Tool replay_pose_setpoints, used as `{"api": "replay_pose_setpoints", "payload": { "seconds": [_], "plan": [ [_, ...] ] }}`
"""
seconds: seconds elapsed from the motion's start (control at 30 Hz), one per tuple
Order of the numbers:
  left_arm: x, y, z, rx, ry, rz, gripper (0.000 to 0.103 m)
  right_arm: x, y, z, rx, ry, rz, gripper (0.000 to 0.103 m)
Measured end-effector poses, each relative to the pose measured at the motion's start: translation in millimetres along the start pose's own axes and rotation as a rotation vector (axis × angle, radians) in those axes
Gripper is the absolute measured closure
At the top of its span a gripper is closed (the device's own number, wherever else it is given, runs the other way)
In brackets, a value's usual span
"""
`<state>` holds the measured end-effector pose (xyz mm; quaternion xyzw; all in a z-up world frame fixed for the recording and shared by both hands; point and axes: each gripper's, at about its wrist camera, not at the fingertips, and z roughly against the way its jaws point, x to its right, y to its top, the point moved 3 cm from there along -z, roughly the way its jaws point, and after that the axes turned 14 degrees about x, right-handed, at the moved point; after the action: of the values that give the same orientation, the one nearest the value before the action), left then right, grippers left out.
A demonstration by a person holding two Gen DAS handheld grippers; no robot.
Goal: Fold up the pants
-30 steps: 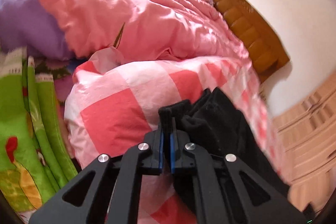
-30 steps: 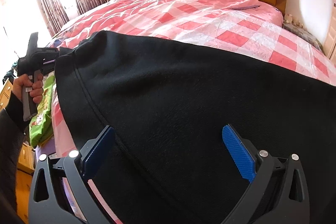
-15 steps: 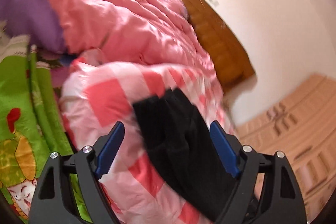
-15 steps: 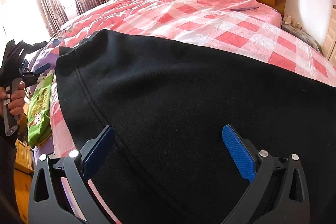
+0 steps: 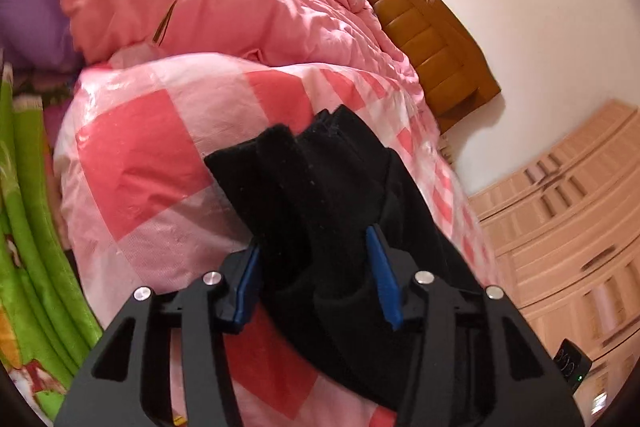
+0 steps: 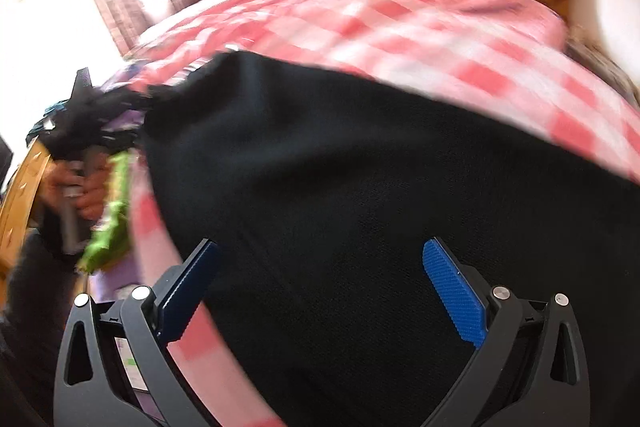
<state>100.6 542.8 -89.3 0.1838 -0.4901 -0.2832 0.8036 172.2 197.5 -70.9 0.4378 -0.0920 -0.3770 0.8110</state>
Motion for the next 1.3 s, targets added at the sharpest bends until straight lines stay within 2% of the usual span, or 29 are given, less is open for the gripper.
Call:
{"api": "replay_pose_setpoints", "payload": {
  "seconds": [0.03, 0.1, 0.17, 0.2, 0.23, 0.27, 0.3, 0.37, 0.4, 0.43, 0.5, 0.67, 0.77, 0.83, 0.87, 0.9, 1.0, 1.07, 1.17, 1.2, 1.23, 1.3],
  "plan": [
    [-3.4, 0.1, -0.7, 0.01, -0.015, 0.035, 0.048, -8.2, 11.6, -3.1, 0.02, -0.004, 0.047, 0.004],
    [-1.8, -0.1, -1.6, 0.017, -0.034, 0.05, 0.029, -18.2, 26.4, -14.8, 0.016, 0.005, 0.099, 0.004],
    [13.0, -1.4, -7.1, 0.017, -0.038, -0.012, 0.019, -20.8, 35.3, -34.9, -0.019, 0.021, 0.115, 0.004],
    [18.3, -2.8, -9.6, 0.019, -0.021, -0.045, 0.02, -21.0, 35.8, -40.7, -0.028, 0.019, 0.127, 0.004],
    [22.8, -5.0, -12.4, 0.024, 0.012, -0.092, 0.023, -21.7, 36.4, -47.8, -0.042, 0.025, 0.148, 0.004],
    [24.5, -6.7, -14.2, 0.035, 0.064, -0.133, 0.05, -21.6, 36.6, -52.1, -0.046, 0.024, 0.165, 0.004],
    [22.3, -8.1, -15.5, 0.025, 0.07, -0.133, 0.064, -20.2, 36.2, -54.9, -0.044, 0.008, 0.18, 0.005],
    [20.8, -8.5, -10.6, 0.047, 0.043, -0.096, 0.075, -13.1, 27.7, -67.0, -0.091, -0.048, 0.216, 0.005],
    [21.9, -8.1, -6.7, 0.062, 0.041, -0.099, 0.077, -10.1, 20.1, -75.1, -0.136, -0.061, 0.233, 0.004],
    [26.9, -7.6, -1.2, 0.083, 0.045, -0.12, 0.077, -10.4, 17.4, -75.7, -0.117, -0.054, 0.251, 0.004],
    [41.4, -5.0, 8.9, 0.122, 0.048, -0.16, 0.078, -10.3, 17.8, -79.0, -0.137, -0.064, 0.251, 0.004],
    [82.5, 3.9, 23.9, 0.172, 0.038, -0.249, 0.078, -6.2, 17.6, -72.0, -0.116, -0.08, 0.228, 0.004],
    [116.2, 1.3, 39.3, 0.212, -0.001, -0.321, 0.078, -5.5, 17.8, -75.3, -0.134, -0.083, 0.23, 0.004],
    [152.1, -5.6, 52.5, 0.245, -0.024, -0.412, 0.078, 1.2, 26.7, -66.9, -0.141, -0.049, 0.156, 0.006],
    [172.5, -11.7, 58.9, 0.259, -0.042, -0.461, 0.078, 9.5, 32.8, -54.0, -0.098, -0.022, 0.084, 0.006],
    [198.6, -22.3, 66.1, 0.272, -0.067, -0.526, 0.078, 25.8, 40.7, -28.7, -0.016, -0.028, -0.003, 0.005],
    [260.2, -61.7, 79.8, 0.293, -0.124, -0.704, 0.078, 73.8, 40.3, 46.3, 0.164, -0.109, -0.142, 0.005],
    [294.8, -95.5, 82.0, 0.29, -0.161, -0.805, 0.079, 107.6, 26.6, 89.4, 0.227, -0.174, -0.207, 0.005],
    [344.0, -173.7, 72.0, 0.275, -0.16, -1.03, 0.079, 160.9, -5.6, 151.9, 0.298, -0.268, -0.336, 0.005],
    [359.7, -215.4, 63.6, 0.264, -0.142, -1.165, 0.081, 178.2, -18.3, 173.2, 0.321, -0.301, -0.388, 0.005],
    [365.6, -242.3, 57.4, 0.248, -0.139, -1.235, 0.086, 189.5, -27.7, 188.7, 0.338, -0.324, -0.426, 0.005],
    [371.7, -313.5, 32.7, 0.091, -0.159, -1.371, 0.085, 210.0, -44.4, 215.2, 0.362, -0.359, -0.483, 0.005]
  ]
}}
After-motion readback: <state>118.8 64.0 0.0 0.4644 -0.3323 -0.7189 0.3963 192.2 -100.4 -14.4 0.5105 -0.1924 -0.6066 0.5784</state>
